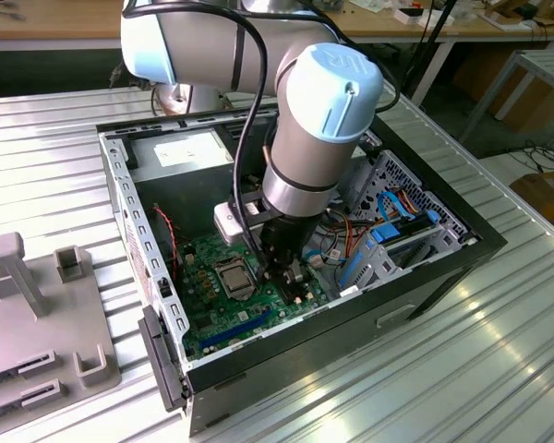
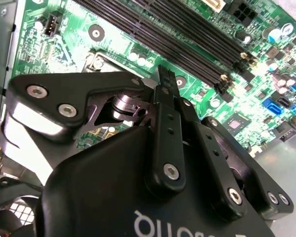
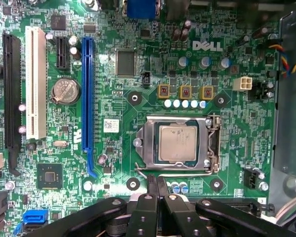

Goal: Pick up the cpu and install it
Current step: 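Install the first cpu locking lever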

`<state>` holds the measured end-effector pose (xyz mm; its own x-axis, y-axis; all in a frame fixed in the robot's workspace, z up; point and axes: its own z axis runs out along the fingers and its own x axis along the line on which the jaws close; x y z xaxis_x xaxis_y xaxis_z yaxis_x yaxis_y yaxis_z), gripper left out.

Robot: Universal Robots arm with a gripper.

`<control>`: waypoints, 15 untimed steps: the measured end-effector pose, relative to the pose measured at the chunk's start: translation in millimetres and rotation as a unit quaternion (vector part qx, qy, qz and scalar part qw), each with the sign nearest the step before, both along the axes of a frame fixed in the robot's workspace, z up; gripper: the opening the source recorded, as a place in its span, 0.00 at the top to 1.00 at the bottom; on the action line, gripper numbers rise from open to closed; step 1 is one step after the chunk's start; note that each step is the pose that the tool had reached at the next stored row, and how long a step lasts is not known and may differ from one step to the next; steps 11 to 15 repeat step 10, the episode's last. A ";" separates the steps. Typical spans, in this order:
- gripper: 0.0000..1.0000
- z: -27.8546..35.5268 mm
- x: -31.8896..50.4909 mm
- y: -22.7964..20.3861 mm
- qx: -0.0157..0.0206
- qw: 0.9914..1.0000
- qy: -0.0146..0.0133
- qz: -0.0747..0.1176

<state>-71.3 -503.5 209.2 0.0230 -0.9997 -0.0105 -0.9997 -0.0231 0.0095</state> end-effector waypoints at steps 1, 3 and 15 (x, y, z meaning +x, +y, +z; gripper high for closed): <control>0.89 0.0 -0.9 0.4 0.000 1.000 0.000 0.000; 0.89 0.3 -2.1 1.4 0.000 1.000 0.000 0.000; 0.89 0.3 -3.2 1.7 0.000 1.000 0.000 0.000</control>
